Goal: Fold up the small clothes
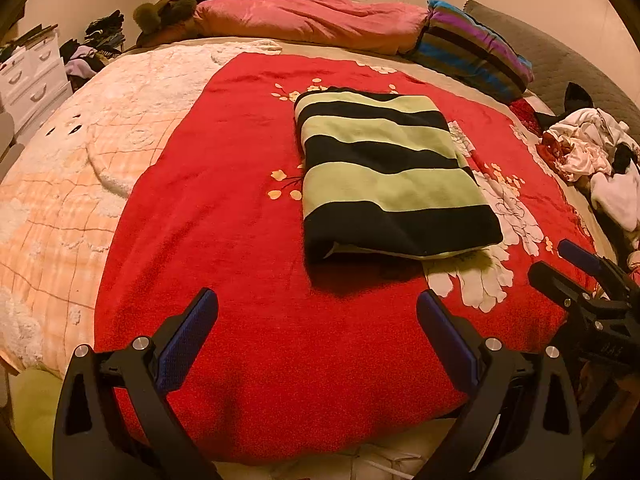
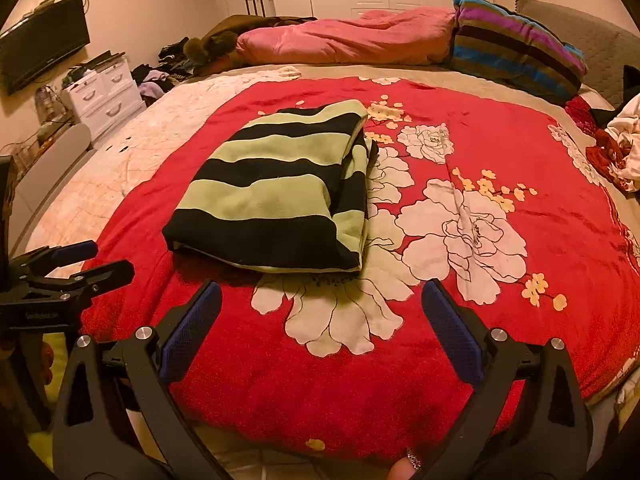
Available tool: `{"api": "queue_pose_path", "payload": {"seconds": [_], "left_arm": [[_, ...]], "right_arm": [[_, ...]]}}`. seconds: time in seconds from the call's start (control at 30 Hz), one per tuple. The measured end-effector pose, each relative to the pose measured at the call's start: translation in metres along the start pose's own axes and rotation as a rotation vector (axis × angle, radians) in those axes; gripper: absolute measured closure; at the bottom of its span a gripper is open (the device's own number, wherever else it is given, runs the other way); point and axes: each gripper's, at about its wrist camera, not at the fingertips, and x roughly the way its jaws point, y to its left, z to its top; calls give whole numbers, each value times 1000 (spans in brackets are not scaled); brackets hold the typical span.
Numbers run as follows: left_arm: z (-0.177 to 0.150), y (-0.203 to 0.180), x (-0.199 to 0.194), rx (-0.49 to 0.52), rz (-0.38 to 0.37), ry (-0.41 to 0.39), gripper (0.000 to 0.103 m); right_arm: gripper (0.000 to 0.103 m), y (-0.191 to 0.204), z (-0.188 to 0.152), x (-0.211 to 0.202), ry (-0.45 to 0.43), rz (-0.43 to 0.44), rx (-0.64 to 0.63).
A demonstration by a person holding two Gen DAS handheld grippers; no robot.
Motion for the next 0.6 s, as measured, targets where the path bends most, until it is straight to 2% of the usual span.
{"api": "queue_pose_path", "payload": {"seconds": [0.6], "left_arm": [[0, 2, -2, 2, 23, -1, 4]], "right_arm": [[9, -1, -1, 1, 10, -4, 10]]}}
